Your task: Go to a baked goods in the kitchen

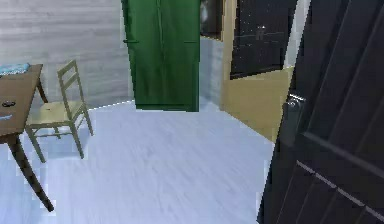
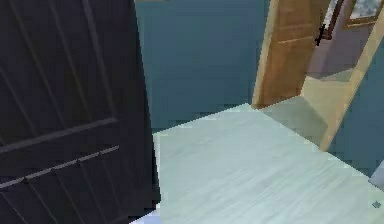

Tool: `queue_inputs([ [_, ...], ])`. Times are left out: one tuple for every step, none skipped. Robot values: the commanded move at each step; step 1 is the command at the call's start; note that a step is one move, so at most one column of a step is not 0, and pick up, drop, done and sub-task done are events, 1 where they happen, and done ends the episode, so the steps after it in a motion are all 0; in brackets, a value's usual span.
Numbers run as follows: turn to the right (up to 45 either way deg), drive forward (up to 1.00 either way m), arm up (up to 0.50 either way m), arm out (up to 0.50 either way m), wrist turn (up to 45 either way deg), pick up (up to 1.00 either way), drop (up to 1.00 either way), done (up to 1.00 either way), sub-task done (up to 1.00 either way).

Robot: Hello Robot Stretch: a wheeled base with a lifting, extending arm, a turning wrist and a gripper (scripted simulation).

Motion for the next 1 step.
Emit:
queue_inputs([
  [-12.0, 0.00, 0.00, 0.00, 0.0, 0.00, 0.00, 0.00, 0.00],
])
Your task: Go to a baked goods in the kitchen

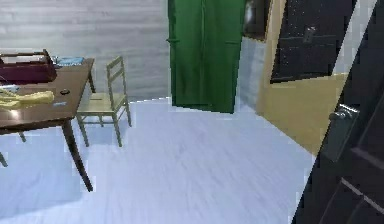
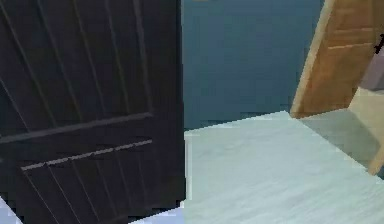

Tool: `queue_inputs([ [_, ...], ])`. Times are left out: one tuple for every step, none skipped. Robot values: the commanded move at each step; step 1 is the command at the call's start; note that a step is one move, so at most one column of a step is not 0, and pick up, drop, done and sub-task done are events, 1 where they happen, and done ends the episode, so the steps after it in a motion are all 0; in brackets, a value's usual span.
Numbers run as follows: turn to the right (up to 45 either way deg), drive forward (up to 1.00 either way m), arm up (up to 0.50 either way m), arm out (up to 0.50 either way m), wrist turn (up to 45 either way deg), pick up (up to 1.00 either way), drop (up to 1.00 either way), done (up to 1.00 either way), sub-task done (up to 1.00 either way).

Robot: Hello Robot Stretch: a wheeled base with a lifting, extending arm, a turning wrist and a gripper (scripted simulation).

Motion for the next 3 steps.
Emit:
queue_inputs([
  [-3.0, 0.00, 0.00, 0.00, 0.0, 0.00, 0.00, 0.00, 0.00],
  [0.0, 1.00, 0.00, 0.00, 0.0, 0.00, 0.00, 0.00, 0.00],
  [3.0, 0.00, 0.00, 0.00, 0.0, 0.00, 0.00, 0.00, 0.00],
])
